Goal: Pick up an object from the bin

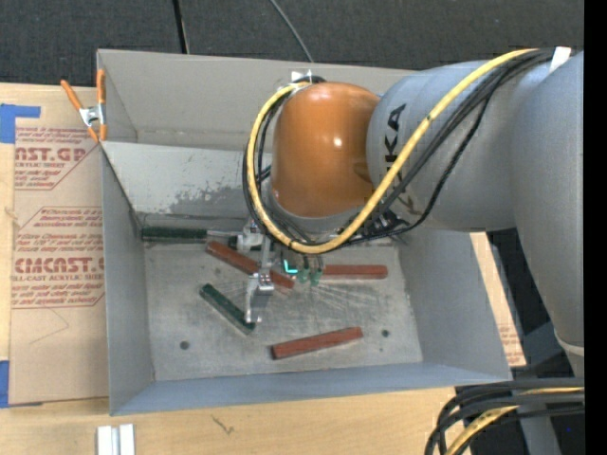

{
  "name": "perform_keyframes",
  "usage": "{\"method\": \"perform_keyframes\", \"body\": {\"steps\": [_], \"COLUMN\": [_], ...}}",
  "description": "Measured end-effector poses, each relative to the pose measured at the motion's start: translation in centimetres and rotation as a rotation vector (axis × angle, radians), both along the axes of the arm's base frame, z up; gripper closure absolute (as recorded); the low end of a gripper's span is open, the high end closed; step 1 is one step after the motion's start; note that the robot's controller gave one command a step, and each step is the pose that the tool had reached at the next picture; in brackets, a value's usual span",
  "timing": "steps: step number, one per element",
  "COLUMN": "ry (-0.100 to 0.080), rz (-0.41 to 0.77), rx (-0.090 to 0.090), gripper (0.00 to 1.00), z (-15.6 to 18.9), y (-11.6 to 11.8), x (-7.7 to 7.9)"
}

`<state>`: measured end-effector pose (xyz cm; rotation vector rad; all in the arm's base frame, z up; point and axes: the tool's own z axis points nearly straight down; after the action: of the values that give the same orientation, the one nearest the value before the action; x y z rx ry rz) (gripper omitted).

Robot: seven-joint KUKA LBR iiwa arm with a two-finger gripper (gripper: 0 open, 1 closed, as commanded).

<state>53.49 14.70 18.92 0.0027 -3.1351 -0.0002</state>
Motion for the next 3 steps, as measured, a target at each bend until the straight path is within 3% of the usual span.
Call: {"method": "perform_keyframes", "body": {"steps": [1,2,3], "ry": [-0.007,-0.012,-0.004], "rz": [-0.002,-0.085,-0.122], "rx": [0.001,0.002,0.000], "gripper": [0.00,0.00,0.00], "z": [0.4,-4.6,-9.6], "y": [-0.1,0.0,0.1], "x": [0.2,0.4,0.3]}}
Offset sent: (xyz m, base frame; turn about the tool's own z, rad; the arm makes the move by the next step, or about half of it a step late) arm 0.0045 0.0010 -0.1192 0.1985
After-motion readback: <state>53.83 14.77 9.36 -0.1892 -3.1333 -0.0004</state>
